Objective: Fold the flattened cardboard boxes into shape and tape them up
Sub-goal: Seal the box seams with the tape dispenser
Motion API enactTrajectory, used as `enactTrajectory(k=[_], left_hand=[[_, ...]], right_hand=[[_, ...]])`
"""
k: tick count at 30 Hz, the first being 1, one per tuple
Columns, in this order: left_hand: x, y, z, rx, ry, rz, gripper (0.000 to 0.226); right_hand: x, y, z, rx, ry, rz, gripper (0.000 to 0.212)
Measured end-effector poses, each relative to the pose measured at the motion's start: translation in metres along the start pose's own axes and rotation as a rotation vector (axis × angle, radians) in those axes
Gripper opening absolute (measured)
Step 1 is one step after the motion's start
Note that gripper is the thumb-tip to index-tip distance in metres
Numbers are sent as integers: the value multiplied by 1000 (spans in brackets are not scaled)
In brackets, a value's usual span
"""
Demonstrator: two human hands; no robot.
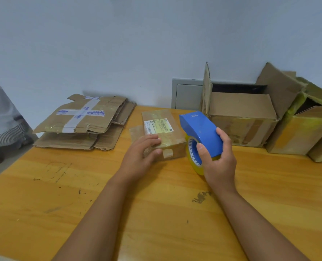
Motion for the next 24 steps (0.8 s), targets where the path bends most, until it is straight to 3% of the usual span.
enactTrajectory(k=[4, 9, 18, 24], left_hand=[[-2, 2, 2, 3, 5, 33, 26], [-2, 3, 0, -8, 14, -38, 30], [1, -2, 0, -37, 3, 46, 29], [0, -2, -11, -109, -118, -50, 33]], right_hand=[[0, 0, 0, 3, -2, -3, 74], [0, 1, 0, -8, -7, -4, 74], [0, 0, -1, -21, 18, 4, 73], [-10, -1, -16, -67, 72, 81, 75]])
Point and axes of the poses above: each hand's wrist, its own y-axis towards the middle knuckle, its own x-axis out of the palm, z = x × y, the point moved 8 cm from there along y, towards the middle knuckle, and after that the axes turned 12 degrees about -z, right-handed, at the moved point
